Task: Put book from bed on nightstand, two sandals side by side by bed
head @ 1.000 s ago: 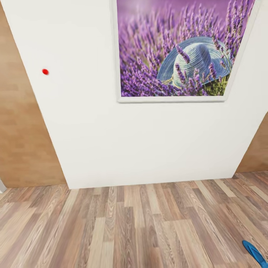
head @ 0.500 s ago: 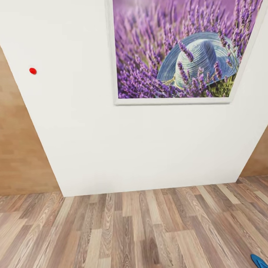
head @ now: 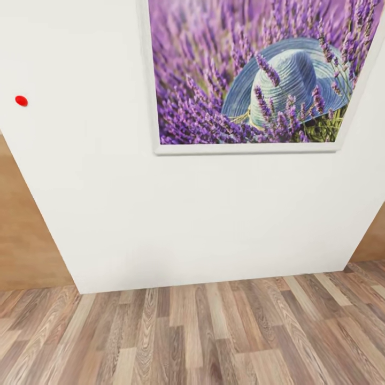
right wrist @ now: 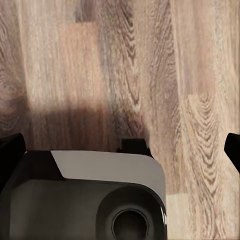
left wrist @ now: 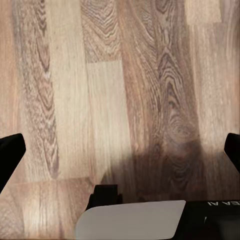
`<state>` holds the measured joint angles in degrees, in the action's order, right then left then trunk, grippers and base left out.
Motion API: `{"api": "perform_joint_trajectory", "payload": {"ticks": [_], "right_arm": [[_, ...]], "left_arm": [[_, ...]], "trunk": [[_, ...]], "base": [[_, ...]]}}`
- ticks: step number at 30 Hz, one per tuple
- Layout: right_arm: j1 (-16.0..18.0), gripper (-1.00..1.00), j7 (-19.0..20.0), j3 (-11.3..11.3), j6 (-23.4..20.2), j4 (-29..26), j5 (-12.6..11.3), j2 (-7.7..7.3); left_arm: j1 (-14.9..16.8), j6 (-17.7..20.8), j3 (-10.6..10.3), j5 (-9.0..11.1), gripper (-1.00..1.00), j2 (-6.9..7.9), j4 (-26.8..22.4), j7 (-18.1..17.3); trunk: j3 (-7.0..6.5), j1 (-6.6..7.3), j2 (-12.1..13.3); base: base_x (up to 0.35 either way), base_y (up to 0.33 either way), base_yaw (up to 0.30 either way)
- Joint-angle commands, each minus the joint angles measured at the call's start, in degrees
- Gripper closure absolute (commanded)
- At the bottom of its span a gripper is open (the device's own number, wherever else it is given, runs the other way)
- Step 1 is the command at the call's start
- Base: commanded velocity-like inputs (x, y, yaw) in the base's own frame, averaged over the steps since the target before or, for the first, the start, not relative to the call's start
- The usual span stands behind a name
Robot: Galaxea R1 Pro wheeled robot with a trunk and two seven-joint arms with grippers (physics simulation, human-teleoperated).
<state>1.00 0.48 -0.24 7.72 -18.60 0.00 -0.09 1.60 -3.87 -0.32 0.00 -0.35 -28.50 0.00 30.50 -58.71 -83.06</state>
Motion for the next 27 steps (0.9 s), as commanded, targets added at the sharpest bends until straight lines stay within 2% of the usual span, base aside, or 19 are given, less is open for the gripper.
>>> {"api": "perform_joint_trajectory", "payload": {"ticks": [1, 8, 27], "right_arm": [[0.0, -1.0, 0.1, 0.0, 0.2, 0.1, 0.0, 0.0], [0.0, -1.0, 0.1, -0.1, 0.2, 0.1, -0.2, -0.07], [0.0, -1.0, 0.1, -0.1, 0.2, 0.1, -0.2, -0.09]], "left_arm": [[0.0, -0.2, 0.0, 0.0, -1.0, 0.0, 0.0, 0.0], [0.0, -0.2, 0.0, 0.0, -1.0, 0.0, 0.0, 0.0], [0.1, -0.2, 0.0, 0.0, -1.0, 0.0, 0.0, 0.0]], "trunk": [[0.05, -0.02, 0.0], [0.05, -0.02, 0.0], [0.05, -0.02, 0.0]], "base": [[0.254, -0.185, 0.0], [0.226, -0.187, -0.053], [0.013, -0.011, -0.274]]}}
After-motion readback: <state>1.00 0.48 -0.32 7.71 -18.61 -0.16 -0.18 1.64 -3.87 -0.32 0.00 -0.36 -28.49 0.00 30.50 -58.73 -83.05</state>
